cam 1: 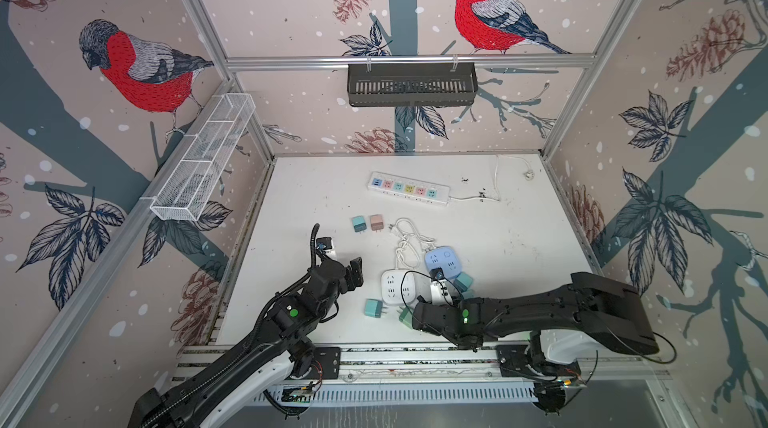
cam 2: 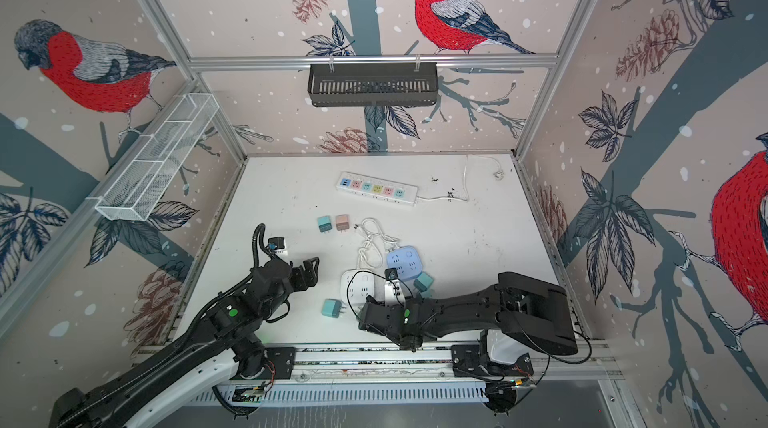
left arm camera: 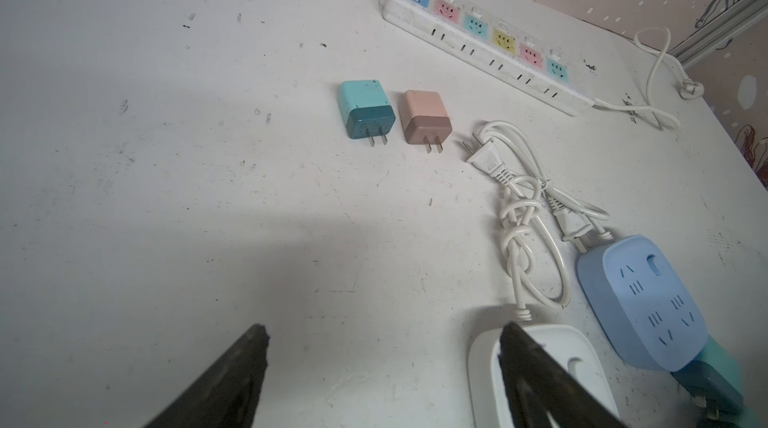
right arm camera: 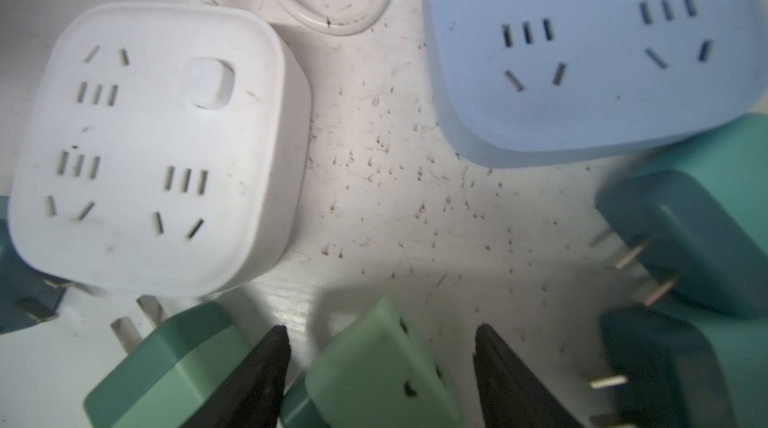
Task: Insert the plug
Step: 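Move the right gripper to the light-green adapter and close on it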
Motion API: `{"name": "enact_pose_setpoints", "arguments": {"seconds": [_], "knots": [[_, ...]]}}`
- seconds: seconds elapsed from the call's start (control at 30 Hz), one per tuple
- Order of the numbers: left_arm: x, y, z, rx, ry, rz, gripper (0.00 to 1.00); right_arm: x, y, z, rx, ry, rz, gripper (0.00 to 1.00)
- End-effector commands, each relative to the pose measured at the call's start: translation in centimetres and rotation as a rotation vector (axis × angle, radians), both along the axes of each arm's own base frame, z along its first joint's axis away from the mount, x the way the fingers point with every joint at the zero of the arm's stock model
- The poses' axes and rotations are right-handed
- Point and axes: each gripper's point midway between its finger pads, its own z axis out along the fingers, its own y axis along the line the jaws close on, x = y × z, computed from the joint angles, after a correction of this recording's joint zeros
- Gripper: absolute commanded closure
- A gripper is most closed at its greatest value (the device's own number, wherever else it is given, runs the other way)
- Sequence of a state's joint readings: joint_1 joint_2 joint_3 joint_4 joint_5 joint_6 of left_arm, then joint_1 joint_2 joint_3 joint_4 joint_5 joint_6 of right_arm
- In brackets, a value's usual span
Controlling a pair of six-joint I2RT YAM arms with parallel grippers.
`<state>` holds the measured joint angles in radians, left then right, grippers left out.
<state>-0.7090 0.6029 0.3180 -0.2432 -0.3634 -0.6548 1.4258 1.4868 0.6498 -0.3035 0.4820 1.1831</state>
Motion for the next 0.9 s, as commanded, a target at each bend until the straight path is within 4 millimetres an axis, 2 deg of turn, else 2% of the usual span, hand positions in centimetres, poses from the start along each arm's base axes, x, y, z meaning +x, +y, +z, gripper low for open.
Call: {"name": "enact_pose_setpoints", "arguments": {"seconds": [0.0,0.23,0.37,0.63,0.87], "knots": [[0.3,-0.3,0.9,-0.03,-0.036,-0.002,0.12,-0.3,-1.8,-0.5,-0.05,0.013,-0.026,0.28],[0.4,-0.3,1.0,-0.031,-0.04,0.001,0.12,-0.8,-3.1,-0.8,-0.08,0.029,-0.034,0.26],[0.4,-0.2,1.0,-0.029,-0.039,0.001,0.12,-1.1,-3.5,-1.4,-0.08,0.041,-0.038,0.27],[0.4,-0.1,1.0,-0.027,-0.039,0.008,0.12,-1.4,-2.2,-0.9,-0.036,0.045,-0.018,0.33],[0.4,-0.1,1.0,-0.025,-0.04,0.011,0.12,-1.4,-0.6,-1.1,0.003,0.047,0.01,0.33]]}}
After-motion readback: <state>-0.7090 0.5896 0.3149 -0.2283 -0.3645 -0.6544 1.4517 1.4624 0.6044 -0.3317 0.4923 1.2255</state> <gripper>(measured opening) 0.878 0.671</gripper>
